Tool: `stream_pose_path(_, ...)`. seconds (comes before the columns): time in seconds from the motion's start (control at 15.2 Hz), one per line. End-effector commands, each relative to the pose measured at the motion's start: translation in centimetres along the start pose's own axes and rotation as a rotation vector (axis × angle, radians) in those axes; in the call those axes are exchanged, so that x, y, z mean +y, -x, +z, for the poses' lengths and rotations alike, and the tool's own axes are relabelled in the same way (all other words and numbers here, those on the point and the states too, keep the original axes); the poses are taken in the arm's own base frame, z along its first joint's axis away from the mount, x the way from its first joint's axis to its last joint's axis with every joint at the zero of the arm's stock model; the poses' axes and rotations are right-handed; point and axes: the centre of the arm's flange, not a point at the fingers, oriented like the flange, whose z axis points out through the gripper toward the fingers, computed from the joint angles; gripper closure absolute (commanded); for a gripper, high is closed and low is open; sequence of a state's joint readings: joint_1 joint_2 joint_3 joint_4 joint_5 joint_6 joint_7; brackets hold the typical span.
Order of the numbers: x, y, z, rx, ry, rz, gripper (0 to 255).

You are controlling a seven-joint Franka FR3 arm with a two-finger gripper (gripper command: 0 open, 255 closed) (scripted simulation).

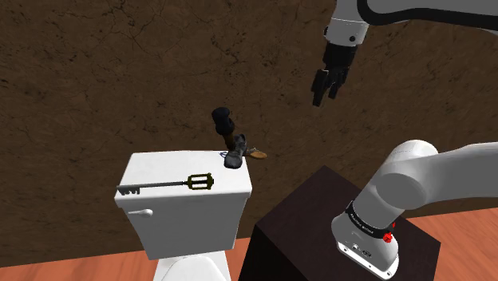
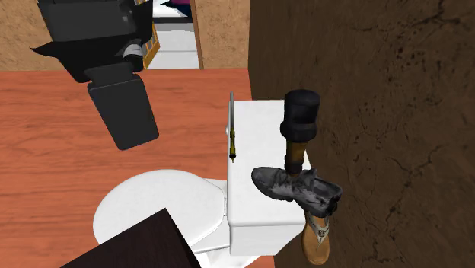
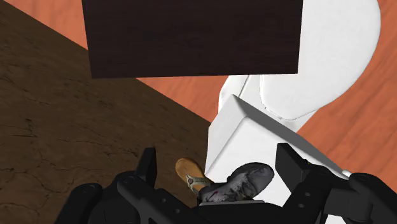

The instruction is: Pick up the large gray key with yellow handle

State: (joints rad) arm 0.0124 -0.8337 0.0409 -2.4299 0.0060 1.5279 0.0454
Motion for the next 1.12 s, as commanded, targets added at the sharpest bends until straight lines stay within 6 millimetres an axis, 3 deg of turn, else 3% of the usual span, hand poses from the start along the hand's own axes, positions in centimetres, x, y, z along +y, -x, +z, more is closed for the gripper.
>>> stream_pose_path(0.0,0.0,0.0,0.0,0.0,0.0,0.0,0)
stream_pose_path(0.53,-4.7,-7.6,5.3,0.012,0.007,-0.172,0)
stream_pose_path(1.06,-10.6,-14.4,10.6,0.025,0.014,-0.343,0)
